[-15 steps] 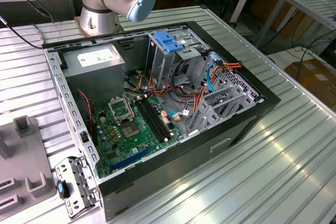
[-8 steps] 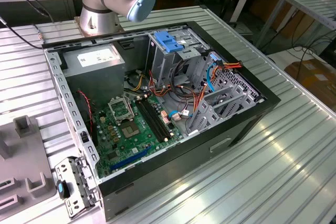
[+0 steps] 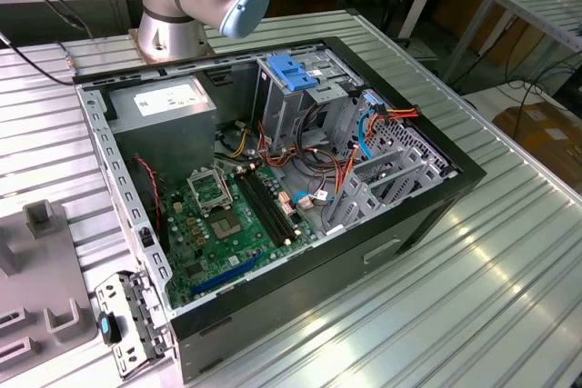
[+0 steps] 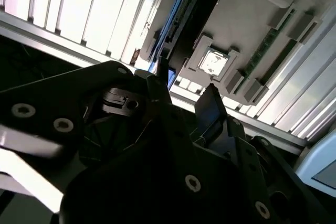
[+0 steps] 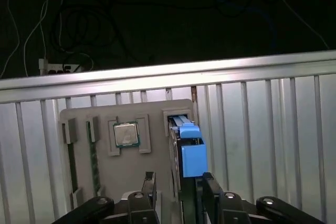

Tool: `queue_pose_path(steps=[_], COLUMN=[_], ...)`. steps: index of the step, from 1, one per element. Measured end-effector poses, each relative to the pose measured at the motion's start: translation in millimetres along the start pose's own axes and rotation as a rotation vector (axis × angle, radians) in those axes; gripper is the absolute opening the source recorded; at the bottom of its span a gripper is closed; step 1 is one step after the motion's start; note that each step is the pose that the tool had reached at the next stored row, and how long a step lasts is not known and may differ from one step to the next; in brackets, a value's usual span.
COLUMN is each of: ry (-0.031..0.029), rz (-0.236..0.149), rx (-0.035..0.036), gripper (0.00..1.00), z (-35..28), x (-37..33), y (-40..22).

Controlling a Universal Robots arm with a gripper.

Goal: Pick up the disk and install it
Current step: 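Pick up the disk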

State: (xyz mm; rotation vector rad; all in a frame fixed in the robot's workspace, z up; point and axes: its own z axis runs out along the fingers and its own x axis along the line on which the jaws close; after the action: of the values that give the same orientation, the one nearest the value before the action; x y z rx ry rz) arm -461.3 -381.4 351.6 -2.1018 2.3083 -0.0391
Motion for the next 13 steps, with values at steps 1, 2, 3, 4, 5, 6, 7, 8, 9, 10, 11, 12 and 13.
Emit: queue_pose_path(steps=[1,2,3,4,5,6,7,8,9,10,11,12,13], ry=[-0.0054,-0.01,-0.0142,-0.0163,-0.0187,-0.0201,-0.0201,-0.0202,-0.0202,-0.0202,-0.0195,-0.019,-0.0184], rz=[0.0,0.0,0.0,0.001,0.001,0.001,0.001,0.001,0.001,0.001,0.001,0.0,0.0], rx=[-0.0004,-0.0007,-0.0018,-0.0026,-0.003,-0.0033,-0.0033,-0.0033,-0.0034,-0.0035,-0.0114,-0.0168,-0.0231], gripper=[0.48,0.49,0.55,0.55,0.55,0.55,0.55,0.55,0.55,0.55,0.55,0.55,0.55], z=[0.5,1.2,1.9,2.3,2.7,2.9,2.9,2.9,2.9,3.0,3.5,4.1,4.7], x=[-0.1,0.1,0.3,0.2,-0.4,-1.8,-3.4,-4.6,-5.6,-6.4,-7.4,-7.4,-7.4], y=[0.2,1.5,4.0,5.3,6.2,6.3,6.6,6.7,6.8,6.9,7.0,7.0,7.1])
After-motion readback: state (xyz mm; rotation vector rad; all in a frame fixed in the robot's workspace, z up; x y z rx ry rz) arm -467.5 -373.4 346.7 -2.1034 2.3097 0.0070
